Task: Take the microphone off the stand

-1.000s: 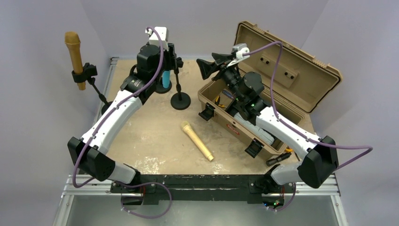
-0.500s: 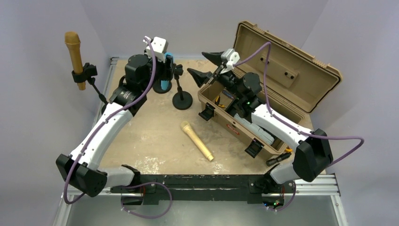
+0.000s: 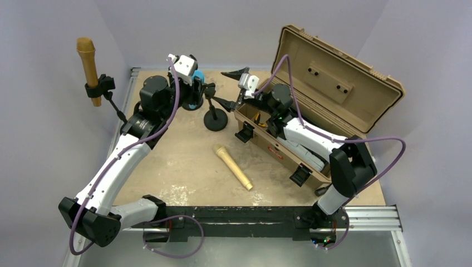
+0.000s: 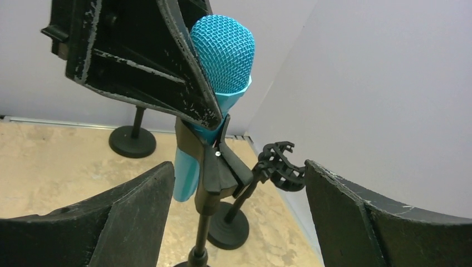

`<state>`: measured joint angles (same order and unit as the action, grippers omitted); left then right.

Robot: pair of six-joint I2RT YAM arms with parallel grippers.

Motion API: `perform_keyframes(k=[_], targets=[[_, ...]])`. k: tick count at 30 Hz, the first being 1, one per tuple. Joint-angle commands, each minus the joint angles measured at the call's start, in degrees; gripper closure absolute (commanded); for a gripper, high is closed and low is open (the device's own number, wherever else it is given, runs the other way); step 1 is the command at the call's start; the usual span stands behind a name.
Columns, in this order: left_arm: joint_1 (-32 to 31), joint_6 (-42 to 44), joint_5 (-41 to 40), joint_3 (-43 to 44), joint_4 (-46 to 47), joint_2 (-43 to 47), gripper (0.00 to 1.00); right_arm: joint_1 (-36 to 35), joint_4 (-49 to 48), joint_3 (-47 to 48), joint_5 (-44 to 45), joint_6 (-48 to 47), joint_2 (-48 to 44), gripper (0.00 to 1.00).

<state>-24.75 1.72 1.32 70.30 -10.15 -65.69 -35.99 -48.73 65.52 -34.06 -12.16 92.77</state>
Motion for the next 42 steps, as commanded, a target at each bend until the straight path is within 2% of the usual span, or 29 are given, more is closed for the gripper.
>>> perform_keyframes(k=[1,12,32,39,42], targets=[[0.41,1.18,0.85,-0.25,4.4,1.69,1.0,0.27,-1.2,5.11,-1.29,-5.21,1.15,0.17],[0.84,-0.09,1.34,-0.56,4.83,2.34,1.0,0.14,1.37,8.32,-3.12,-6.02,6.57,0.21],[1.98,-1.26,3.68,-0.52,5.05,1.8,1.0,0.15,2.29,11.84,-6.91,-4.28,11.3,0.35],[2.08,-2.83,3.86,-0.52,5.05,1.69,1.0,0.18,3.01,12.43,-7.35,-4.22,11.89,0.42],[2.15,-2.99,4.08,-0.52,5.04,1.59,1.0,0.17,3.45,12.7,-7.25,-4.23,12.04,0.49]])
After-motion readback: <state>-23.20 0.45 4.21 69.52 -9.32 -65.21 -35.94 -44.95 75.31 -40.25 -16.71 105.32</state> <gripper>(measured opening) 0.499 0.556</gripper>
